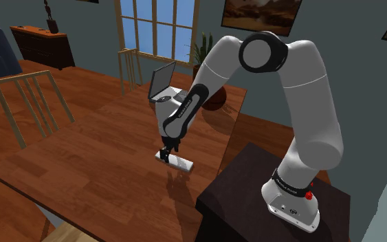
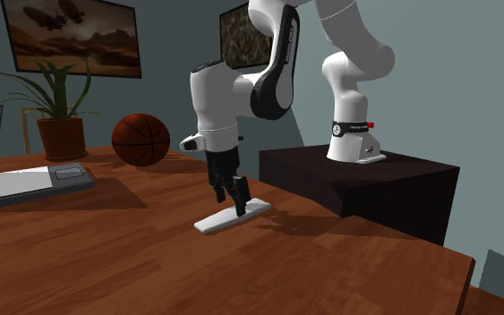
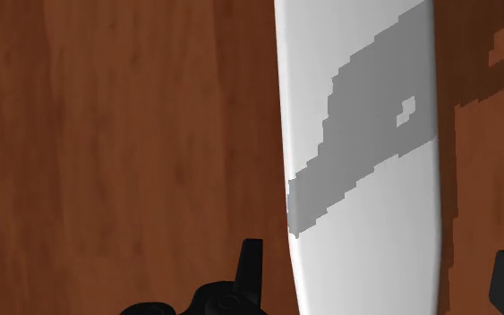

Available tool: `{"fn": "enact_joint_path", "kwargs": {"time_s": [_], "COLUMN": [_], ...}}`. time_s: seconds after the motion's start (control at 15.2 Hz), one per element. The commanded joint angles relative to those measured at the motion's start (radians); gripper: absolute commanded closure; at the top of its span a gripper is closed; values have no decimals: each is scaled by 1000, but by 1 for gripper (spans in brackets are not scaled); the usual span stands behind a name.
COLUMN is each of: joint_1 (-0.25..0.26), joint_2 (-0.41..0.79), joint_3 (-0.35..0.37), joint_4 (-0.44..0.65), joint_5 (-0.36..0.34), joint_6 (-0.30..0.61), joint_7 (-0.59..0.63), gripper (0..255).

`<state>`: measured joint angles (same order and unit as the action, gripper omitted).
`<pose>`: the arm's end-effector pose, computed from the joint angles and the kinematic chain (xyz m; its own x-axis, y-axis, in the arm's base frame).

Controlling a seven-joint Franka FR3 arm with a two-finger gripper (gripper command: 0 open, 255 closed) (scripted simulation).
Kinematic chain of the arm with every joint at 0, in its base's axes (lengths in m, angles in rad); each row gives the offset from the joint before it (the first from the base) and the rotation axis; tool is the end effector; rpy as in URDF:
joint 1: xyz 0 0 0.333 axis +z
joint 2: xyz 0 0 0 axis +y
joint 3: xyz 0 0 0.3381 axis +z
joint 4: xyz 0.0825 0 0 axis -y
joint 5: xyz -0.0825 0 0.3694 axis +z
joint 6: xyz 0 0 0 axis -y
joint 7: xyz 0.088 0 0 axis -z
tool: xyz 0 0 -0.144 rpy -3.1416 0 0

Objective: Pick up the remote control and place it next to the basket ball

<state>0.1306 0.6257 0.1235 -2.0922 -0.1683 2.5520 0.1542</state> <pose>0.5376 0.1423 0.1019 0.9624 0.2234 -0.1544 0.2295 -0.9731 0.0221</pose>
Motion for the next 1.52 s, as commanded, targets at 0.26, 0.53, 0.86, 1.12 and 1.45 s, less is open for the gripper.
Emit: {"fn": "enact_joint_path", "kwargs": {"time_s": [0.26, 0.53, 0.86, 1.12, 1.45], "joint_1": [6, 6, 6, 6, 0], "joint_2": [43, 43, 43, 43, 4], "joint_3": [-8, -8, -8, -8, -1], "joint_4": [11, 11, 11, 11, -4], "joint_5": [-8, -8, -8, -8, -2], "joint_6": [33, 33, 33, 33, 8], "joint_7": [6, 6, 6, 6, 1], "gripper": [0, 0, 255, 255, 255]}}
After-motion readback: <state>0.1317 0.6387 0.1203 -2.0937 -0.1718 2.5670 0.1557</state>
